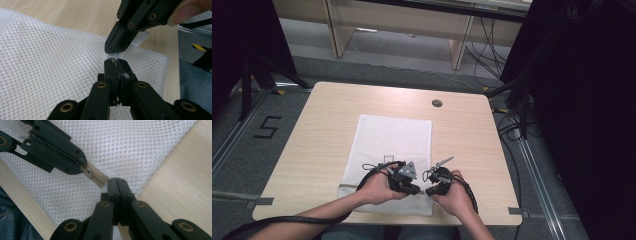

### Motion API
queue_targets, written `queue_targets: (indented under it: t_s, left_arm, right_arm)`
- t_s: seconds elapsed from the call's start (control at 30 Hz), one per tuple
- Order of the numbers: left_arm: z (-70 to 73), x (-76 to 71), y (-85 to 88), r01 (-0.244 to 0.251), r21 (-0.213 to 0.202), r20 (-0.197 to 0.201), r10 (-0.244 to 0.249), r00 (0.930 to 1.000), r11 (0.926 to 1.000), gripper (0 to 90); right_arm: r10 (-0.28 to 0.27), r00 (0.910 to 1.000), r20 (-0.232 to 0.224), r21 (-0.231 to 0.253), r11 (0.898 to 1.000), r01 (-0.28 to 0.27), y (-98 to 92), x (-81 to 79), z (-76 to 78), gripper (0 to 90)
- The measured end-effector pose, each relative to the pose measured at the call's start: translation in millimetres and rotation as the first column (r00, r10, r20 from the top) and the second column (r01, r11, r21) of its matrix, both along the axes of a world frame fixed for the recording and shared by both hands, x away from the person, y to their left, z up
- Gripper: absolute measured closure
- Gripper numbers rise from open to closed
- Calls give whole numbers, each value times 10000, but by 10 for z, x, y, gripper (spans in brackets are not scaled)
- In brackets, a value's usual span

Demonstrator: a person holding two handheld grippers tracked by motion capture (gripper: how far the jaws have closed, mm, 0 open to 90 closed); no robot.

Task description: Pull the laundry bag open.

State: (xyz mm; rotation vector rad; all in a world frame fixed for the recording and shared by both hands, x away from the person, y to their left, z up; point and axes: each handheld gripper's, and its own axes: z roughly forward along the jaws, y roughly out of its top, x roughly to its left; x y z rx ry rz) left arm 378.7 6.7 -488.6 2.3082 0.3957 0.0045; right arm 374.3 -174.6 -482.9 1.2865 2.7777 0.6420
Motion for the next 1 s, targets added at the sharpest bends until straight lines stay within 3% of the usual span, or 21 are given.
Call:
queue_targets:
  t_s: [0.47, 0.63, 1.0]
  left_arm:
    - [10, -13, 20, -131, -38, -119, 131, 9998, 9999, 873]
    - [22, -4, 27, -24, 25, 24, 24, 10000, 10000, 873]
    - [29, -4, 53, -64, -106, -70, 63, 10000, 9999, 873]
  right_arm:
    - [-119, 9999, 0, -93, 9999, 119, 10, -9, 6, 900]
    - [35, 9999, 112, -83, 10000, -34, 6, 0, 0, 900]
    - [122, 9997, 199, -97, 9999, -120, 12, 3, -1, 900]
